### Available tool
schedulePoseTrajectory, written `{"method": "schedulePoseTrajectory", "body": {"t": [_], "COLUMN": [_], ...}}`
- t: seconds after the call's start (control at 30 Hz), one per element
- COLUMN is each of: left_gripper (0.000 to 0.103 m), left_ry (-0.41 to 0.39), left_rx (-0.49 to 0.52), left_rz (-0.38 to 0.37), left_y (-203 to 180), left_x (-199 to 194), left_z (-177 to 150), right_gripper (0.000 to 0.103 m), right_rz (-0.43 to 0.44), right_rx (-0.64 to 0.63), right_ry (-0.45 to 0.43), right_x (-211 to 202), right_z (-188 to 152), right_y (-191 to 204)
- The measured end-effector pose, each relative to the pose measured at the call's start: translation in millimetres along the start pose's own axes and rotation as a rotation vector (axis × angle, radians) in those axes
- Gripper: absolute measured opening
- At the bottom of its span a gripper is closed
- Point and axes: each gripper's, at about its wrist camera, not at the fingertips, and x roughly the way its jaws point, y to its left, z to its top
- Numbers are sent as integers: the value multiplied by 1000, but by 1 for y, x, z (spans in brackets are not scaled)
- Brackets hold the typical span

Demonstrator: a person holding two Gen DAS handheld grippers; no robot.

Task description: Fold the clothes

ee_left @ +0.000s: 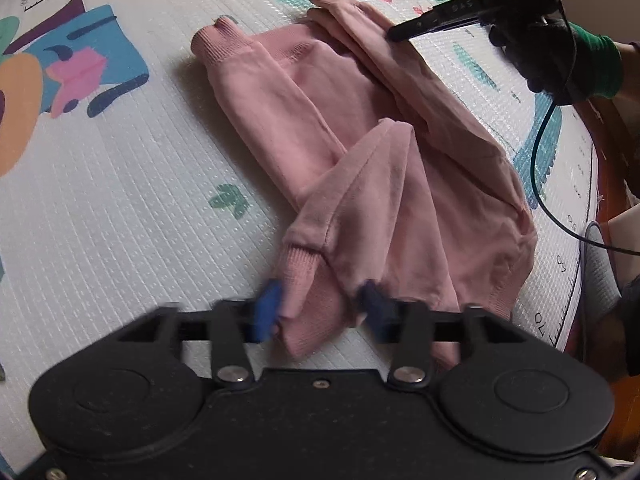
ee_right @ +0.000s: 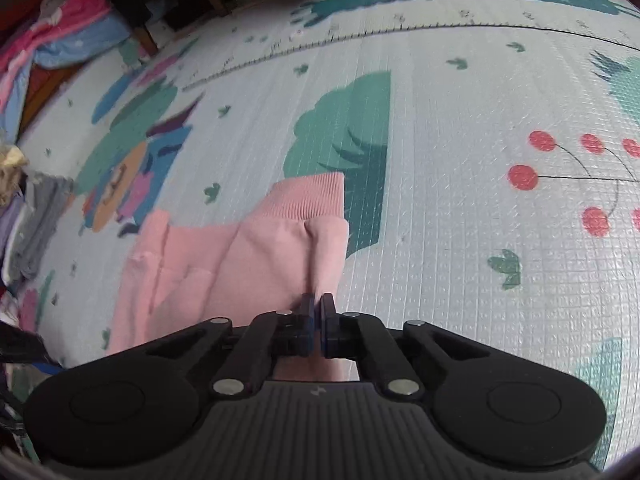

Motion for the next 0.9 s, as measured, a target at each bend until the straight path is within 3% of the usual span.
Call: {"method": "schedulePoseTrajectory", "body": {"t": [0.07,0.23,0.43,0.63,0.8,0.9], "left_gripper": [12,7,6,6,6,6], "left_ry": [-21,-67,-58,3,7,16], "left_rx": [39,210,111,86,-37,-59], "left_rz": [29,156,202,343,330,335], "left_y": [-4,-14,5,31,57,63], "left_x": [-4,-20,-34,-56,-76,-85], "left_z": [-3,-22,-49,-88,-107,-117], "right_gripper": [4,4,4,4,4,4], "right_rz": [6,33,51,26,-16,-47], "right_rx": [36,173,258,400,503,566], "right_ry": [-27,-87,-125,-196,-246,-262], "right_x": [-13,-46,-72,-105,-133,-144], "right_z": [-3,-16,-41,-73,-105,-125], "right_y": [-6,-31,-56,-100,-141,-159]}}
